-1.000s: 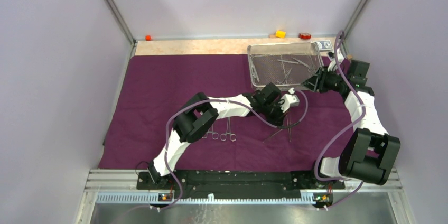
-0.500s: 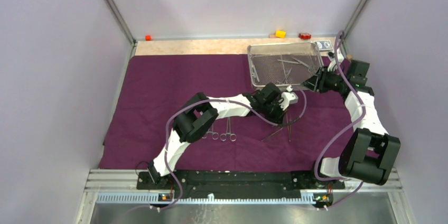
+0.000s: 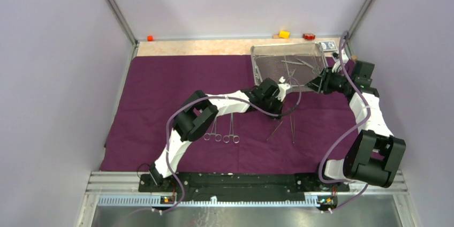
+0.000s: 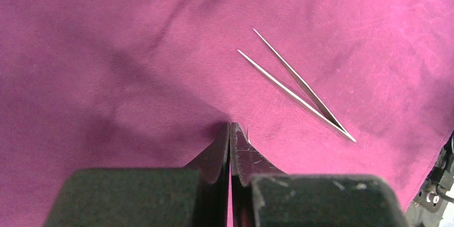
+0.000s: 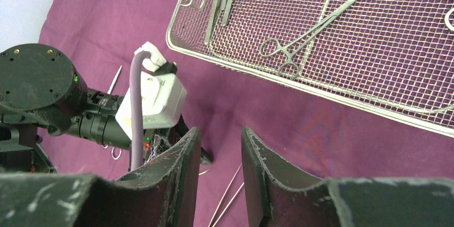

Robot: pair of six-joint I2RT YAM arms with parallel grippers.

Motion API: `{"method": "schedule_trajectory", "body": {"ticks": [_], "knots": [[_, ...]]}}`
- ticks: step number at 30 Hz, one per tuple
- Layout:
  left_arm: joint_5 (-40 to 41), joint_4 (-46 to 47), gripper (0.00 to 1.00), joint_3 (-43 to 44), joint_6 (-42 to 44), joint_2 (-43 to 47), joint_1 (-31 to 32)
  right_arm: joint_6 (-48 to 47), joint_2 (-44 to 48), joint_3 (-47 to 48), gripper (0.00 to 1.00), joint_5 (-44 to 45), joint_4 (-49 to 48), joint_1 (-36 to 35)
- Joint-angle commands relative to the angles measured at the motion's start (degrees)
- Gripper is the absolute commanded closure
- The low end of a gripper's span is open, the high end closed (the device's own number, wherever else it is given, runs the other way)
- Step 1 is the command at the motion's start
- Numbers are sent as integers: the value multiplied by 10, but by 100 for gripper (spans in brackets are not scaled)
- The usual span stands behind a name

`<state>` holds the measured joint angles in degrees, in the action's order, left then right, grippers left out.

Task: Open and lay out the surgical kit
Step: Pick up the medical item from the surgical kit.

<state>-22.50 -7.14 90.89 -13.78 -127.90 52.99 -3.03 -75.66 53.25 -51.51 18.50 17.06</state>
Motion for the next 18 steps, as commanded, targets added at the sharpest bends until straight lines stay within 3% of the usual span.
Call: {"method": "schedule_trajectory", "body": {"ticks": [1, 18], "knots": [[17, 9, 100, 15, -51, 28, -6, -11, -5, 9, 67, -8, -10, 8], [49, -29, 100, 11, -201, 27, -6, -10, -9, 8, 67, -11, -11, 8]]}}
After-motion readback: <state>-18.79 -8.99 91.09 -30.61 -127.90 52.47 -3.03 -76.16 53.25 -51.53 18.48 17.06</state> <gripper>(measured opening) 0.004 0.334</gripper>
